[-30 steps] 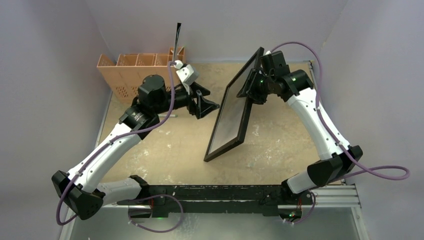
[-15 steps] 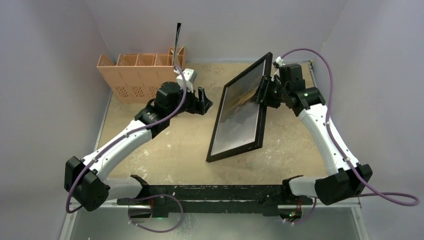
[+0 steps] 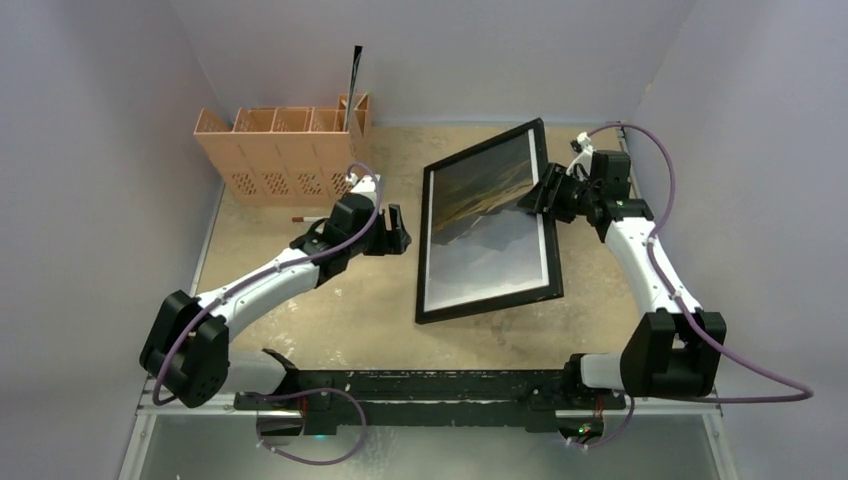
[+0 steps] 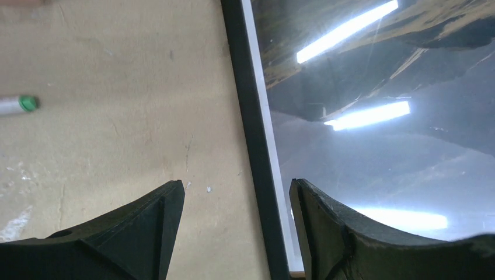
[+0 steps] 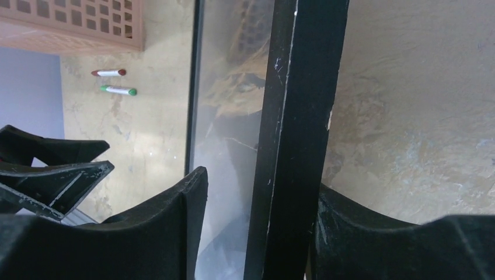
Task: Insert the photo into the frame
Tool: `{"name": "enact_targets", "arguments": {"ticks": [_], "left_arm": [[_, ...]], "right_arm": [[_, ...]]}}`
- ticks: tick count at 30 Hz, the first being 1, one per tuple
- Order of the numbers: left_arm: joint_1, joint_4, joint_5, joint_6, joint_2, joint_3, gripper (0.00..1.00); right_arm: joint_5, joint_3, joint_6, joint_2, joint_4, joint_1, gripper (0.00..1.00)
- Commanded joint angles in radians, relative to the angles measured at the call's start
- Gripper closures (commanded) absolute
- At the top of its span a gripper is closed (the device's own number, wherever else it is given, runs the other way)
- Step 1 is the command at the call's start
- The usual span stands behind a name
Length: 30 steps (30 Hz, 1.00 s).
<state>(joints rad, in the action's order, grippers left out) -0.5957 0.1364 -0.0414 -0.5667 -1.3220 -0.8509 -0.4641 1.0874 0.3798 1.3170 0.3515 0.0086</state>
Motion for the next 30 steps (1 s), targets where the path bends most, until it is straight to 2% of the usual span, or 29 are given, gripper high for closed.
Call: {"name": "enact_targets", "arguments": {"ticks": [1,5,9,16,21,25,30], "left_arm": [[0.006,-0.107,-0.003,-0.074,-0.031,0.065,0.30],[0.007,-0.207,0.033,-0.123,-0.084,0.122,0.30],[0.007,-0.243,0.035,-0.148,-0.133,0.152,0.29],[0.008,-0.245,-0.050,-0.176,-0.139,0.182,0.29],[0.010,-0.244,-0.072,-0.179,-0.140,0.185,0.28],[0.010,-0.244,-0.076,-0.182,-0.144,0.185,0.28],[0.010,-0.222,-0.080,-0.177,-0.140,0.174,0.28]], "right_arm": [[-0.166,-0.051,0.001,-0.016,-0.205,-0.007,0.41],[-0.182,-0.160,0.058,-0.032,-0.345,-0.007,0.36],[-0.143,-0.250,0.101,-0.039,-0.450,-0.020,0.35],[-0.108,-0.443,0.234,-0.034,-0.624,-0.039,0.34],[-0.057,-0.545,0.295,-0.024,-0.654,-0.041,0.32],[0.005,-0.599,0.338,-0.072,-0.701,-0.044,0.27],[0.125,-0.574,0.311,-0.062,-0.604,-0.045,0.18]]}}
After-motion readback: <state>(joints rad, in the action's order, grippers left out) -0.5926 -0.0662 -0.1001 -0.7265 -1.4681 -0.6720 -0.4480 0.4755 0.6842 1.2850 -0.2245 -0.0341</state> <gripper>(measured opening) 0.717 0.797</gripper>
